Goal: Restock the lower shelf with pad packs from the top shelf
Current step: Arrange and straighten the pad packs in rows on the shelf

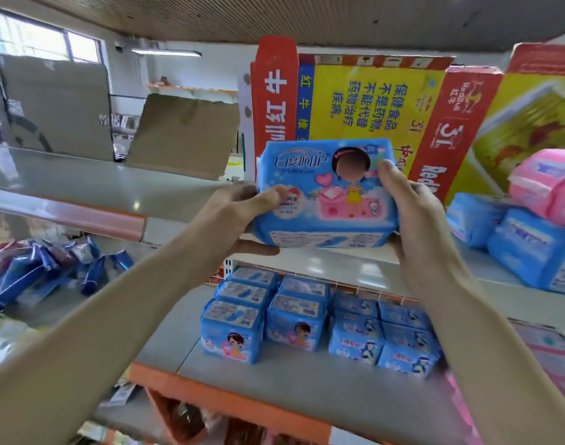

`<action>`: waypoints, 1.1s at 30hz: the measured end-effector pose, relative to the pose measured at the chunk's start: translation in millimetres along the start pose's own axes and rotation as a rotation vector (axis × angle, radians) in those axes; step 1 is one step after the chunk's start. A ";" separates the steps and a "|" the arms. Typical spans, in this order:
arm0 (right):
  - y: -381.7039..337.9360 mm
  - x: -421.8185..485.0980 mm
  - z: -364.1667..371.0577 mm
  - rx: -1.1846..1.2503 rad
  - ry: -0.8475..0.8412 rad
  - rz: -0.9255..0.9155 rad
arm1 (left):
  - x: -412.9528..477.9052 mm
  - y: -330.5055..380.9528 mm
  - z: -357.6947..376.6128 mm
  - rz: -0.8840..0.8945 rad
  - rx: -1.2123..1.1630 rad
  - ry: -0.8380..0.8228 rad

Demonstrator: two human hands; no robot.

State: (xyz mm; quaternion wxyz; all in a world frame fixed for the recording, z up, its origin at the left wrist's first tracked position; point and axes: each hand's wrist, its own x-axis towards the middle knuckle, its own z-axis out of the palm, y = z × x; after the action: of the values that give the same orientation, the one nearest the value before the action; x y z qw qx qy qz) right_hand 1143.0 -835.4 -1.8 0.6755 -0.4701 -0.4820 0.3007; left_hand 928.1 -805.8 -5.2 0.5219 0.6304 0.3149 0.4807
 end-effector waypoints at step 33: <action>141.1 -227.1 44.6 -0.479 -0.080 -0.077 | -145.0 -176.2 -98.7 0.167 0.365 -0.242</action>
State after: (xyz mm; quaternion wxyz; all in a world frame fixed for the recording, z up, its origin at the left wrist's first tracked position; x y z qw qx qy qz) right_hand 1027.4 -962.0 -211.8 0.5364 -0.5857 -0.5833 0.1700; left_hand 805.1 -855.9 -215.4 0.3916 0.7912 0.2787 0.3781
